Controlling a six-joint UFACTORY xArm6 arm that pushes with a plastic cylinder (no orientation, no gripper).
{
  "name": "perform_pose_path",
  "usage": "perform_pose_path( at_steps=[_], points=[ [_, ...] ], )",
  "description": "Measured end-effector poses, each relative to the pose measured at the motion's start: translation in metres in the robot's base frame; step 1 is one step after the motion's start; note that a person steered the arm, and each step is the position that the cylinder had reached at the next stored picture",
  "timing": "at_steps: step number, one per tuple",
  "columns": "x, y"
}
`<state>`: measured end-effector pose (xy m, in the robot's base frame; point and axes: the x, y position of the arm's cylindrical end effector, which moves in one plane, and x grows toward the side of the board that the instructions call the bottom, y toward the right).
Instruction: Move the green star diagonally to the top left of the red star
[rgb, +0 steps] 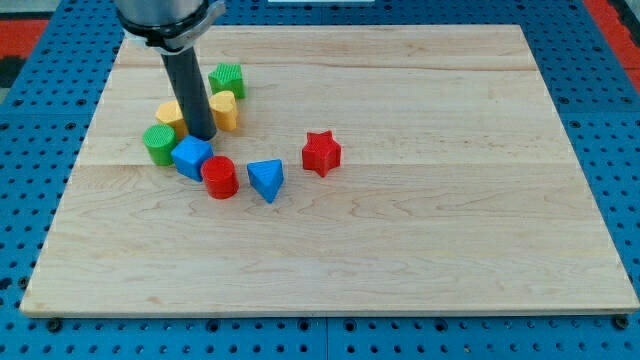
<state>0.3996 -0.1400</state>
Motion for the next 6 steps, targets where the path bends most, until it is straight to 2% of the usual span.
perform_pose_path(
  at_steps=[1,2,4,5,6],
  points=[
    [0.031,0.001],
    [0.032,0.002],
    [0.009,0.072],
    [-0.025,0.115],
    [-0.108,0.105]
  ],
)
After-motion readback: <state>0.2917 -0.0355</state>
